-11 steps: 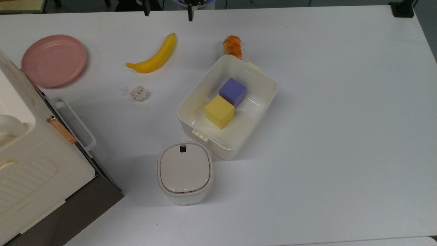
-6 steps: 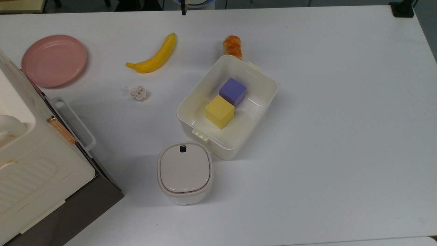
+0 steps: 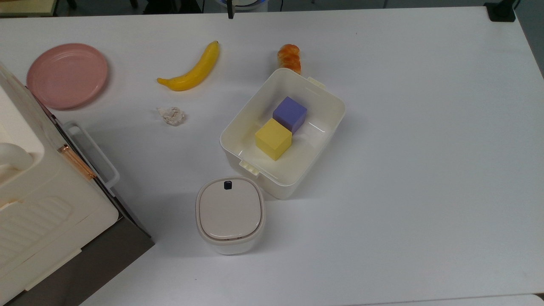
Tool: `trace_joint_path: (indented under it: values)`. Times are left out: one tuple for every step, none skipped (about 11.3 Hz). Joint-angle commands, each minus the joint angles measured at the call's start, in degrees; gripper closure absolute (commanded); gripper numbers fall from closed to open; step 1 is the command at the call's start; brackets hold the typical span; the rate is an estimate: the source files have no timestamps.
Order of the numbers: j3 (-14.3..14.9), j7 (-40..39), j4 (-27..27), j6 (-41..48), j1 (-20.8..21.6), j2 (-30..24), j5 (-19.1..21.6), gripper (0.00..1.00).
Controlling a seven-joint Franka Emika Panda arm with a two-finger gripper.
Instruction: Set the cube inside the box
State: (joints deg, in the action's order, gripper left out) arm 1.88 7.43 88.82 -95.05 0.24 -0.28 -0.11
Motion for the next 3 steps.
trace_joint_path:
  values:
    - [0.58, -1.63, 0.57, 1.36, 0.82, -0.78, 0.98, 0.0]
    - [0.49, -1.63, 0.57, 1.36, 0.91, -0.78, 0.98, 0.0]
    - [0.58, -1.63, 0.57, 1.44, 0.91, -0.78, 0.98, 0.0]
